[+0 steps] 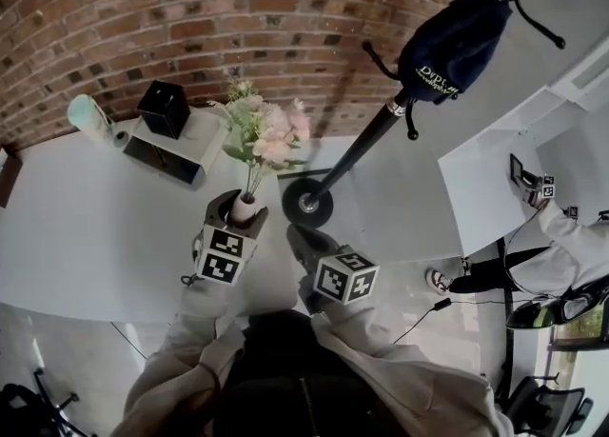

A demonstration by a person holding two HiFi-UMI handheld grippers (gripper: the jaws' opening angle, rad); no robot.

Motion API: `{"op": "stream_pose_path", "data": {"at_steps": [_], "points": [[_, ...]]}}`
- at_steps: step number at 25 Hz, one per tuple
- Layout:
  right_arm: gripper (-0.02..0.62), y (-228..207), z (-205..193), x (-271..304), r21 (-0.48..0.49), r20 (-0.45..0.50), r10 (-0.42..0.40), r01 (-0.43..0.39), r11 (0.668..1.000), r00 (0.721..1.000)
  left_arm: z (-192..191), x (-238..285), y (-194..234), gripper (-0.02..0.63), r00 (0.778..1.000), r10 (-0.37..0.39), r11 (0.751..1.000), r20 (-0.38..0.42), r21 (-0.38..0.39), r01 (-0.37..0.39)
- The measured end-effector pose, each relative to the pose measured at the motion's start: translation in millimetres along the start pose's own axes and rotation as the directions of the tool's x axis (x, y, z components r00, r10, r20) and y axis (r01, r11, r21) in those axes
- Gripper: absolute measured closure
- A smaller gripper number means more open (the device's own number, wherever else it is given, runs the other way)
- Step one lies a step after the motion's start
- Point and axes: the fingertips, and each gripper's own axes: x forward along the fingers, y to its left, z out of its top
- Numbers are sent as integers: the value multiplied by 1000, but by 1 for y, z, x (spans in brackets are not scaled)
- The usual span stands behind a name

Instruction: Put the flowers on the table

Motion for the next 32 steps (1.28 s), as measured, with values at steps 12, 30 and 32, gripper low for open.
{"op": "stream_pose_path", "data": {"at_steps": [12, 30, 32], "points": [[594, -37, -11, 11, 16, -59, -17, 18, 1000, 998, 25, 46, 29, 344, 955, 133, 988, 266, 40, -149], [594, -65, -31, -15, 37, -51, -123, 124, 992, 991, -10, 58, 27, 344, 922, 161, 981, 351, 42, -187], [594, -61, -32, -13, 35, -52, -116, 118, 992, 992, -12, 56, 27, 344, 924, 161, 982, 346, 35, -184]]}}
